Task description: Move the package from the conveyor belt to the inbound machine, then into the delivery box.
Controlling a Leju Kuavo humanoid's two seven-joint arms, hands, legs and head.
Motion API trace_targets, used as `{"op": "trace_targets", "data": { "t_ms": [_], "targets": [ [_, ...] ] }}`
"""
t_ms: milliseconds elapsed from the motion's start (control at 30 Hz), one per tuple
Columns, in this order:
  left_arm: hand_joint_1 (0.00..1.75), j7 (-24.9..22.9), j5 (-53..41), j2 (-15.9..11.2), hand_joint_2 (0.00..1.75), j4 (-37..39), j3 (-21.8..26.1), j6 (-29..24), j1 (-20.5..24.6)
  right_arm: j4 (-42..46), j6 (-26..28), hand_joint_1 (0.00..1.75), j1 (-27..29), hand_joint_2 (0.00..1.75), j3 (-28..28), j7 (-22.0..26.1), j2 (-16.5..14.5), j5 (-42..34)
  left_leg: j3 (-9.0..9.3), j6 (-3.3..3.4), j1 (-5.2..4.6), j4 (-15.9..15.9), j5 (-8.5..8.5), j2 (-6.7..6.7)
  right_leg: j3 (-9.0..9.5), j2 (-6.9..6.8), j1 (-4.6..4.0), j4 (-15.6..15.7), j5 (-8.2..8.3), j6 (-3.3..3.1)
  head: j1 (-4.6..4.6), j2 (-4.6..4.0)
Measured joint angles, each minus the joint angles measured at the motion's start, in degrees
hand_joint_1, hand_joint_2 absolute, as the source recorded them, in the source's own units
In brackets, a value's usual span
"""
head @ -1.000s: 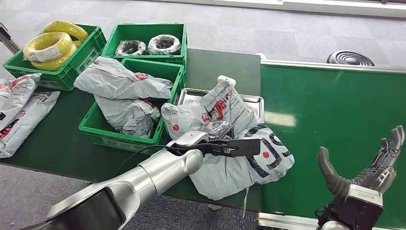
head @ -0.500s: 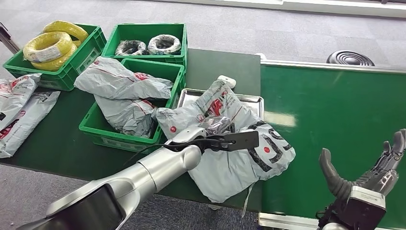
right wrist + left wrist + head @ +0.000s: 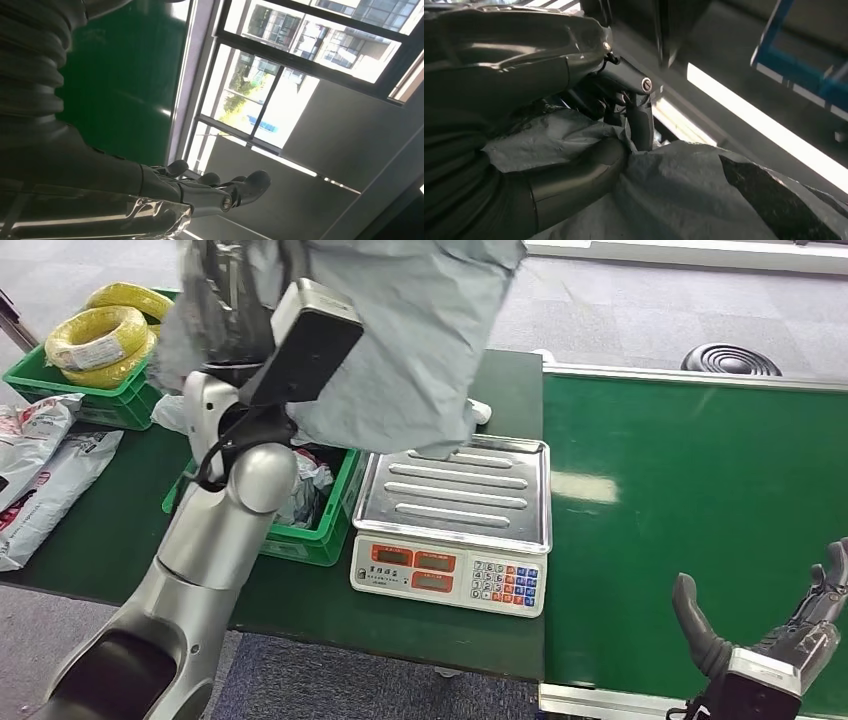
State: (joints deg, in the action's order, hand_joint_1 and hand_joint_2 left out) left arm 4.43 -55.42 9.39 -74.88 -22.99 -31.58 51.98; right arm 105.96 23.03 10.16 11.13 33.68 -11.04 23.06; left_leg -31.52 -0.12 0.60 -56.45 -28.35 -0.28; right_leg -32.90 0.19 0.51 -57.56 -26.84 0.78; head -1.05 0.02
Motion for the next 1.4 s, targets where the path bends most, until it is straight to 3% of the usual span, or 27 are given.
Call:
{"op": "trace_targets", "data": {
  "t_ms": [100,200,367,567,667,700,800,833,933,1067,1167,1400],
  "targets": [
    [1.75,-3.92,-9.85,-2.22,1.75,-2.4,5.97,-1.08,-0.7,-0.01,1.18,0.0,0.1,1.75,0.02,-0.55,-0.22,0.58,0.04,-0.03,0.0,0.01,0.02,-0.02,0.07,-0.03,0.0,0.0,0.0,0.0,0.01,0.0],
    [1.75,-9.55,-15.67,-4.99,1.75,0.97,11.6,4.16,-0.61,-0.03,2.25,0.0,-0.07,1.75,-0.08,-1.67,-0.24,1.95,0.14,-0.09,-0.01,0.01,0.07,0.0,0.14,-0.02,0.01,0.0,0.04,-0.04,0.02,0.0],
    [1.75,-16.98,-20.45,-10.05,1.75,19.33,18.7,13.2,1.77,-0.43,3.15,0.0,-0.85,1.75,-0.33,-3.28,0.05,2.5,0.17,-0.17,0.01,0.01,0.22,0.07,0.09,0.04,-0.01,-0.01,0.21,-0.17,0.01,0.0],
    [1.75,-17.37,-20.3,-14.14,1.75,38.87,22.86,18.64,4.38,-0.95,4.23,0.0,-0.87,1.75,-0.61,-3.51,0.93,0.95,0.09,-0.2,0.03,0.01,0.24,0.18,0.01,0.09,-0.04,-0.06,0.23,-0.19,0.01,0.0],
    [1.75,-14.38,-17.24,-14.73,1.75,43.9,24.72,23.09,4.99,-1.01,4.63,0.0,-0.83,1.75,-0.57,-3.43,1.39,0.14,0.03,-0.2,0.02,0.01,0.23,0.14,-0.02,0.07,-0.02,-0.05,0.22,-0.19,0.02,0.0],
    [1.6,-13.17,-16.19,-14.82,1.75,45.17,25.37,24.47,5.19,-1.02,4.74,0.0,-0.81,1.75,-0.56,-3.4,1.55,-0.11,0.02,-0.2,0.01,0.01,0.23,0.12,-0.02,0.07,-0.02,-0.05,0.22,-0.19,0.02,0.0],
    [0.29,-11.15,-14.42,-14.94,1.75,48.11,26.95,26.33,5.8,-1.05,4.85,0.0,-0.76,1.75,-0.55,-3.3,1.98,-0.65,0.02,-0.2,0.01,0.01,0.23,0.12,-0.02,0.06,-0.01,-0.03,0.22,-0.18,0.03,0.0],
    [0.0,-10.59,-13.83,-14.95,1.75,48.75,27.37,26.16,5.97,-1.07,4.85,0.0,-0.75,1.75,-0.55,-3.23,2.11,-0.85,0.02,-0.2,0.01,0.0,0.23,0.11,-0.01,0.06,-0.01,-0.03,0.23,-0.18,0.03,0.0],
    [0.0,-5.64,-8.78,-14.84,1.75,49.28,29.12,19.83,5.91,-1.2,4.86,0.0,-0.71,1.75,-0.54,-3.02,2.41,-1.33,0.03,-0.2,0.01,0.0,0.23,0.1,-0.01,0.06,-0.02,-0.03,0.23,-0.18,0.03,0.0],
    [0.0,11.39,10.26,-13.74,1.75,44.81,33.23,3.26,4.46,-2.1,5.21,0.0,-0.83,1.75,-0.84,-2.75,2.63,-1.58,0.03,-0.2,0.03,0.0,0.23,0.11,-0.02,0.08,-0.03,-0.04,0.24,-0.18,0.02,0.0],
    [0.0,21.22,25.94,-12.38,1.75,35.02,34.4,-2.85,1.07,-3.72,5.89,0.0,-1.14,1.75,-1.61,-2.42,2.75,-1.89,0.03,-0.2,0.03,0.01,0.23,0.11,-0.04,0.08,-0.04,-0.04,0.22,-0.19,0.02,0.0],
    [0.0,26.36,38.0,-11.09,1.75,13.25,30.68,-6.43,-7.72,-5.79,6.45,0.0,-0.86,1.75,-2.61,-2.23,2.61,-2.21,0.0,-0.19,0.01,0.01,0.21,0.07,-0.02,0.05,-0.02,-0.02,0.2,-0.18,0.02,0.0]
  ]
}}
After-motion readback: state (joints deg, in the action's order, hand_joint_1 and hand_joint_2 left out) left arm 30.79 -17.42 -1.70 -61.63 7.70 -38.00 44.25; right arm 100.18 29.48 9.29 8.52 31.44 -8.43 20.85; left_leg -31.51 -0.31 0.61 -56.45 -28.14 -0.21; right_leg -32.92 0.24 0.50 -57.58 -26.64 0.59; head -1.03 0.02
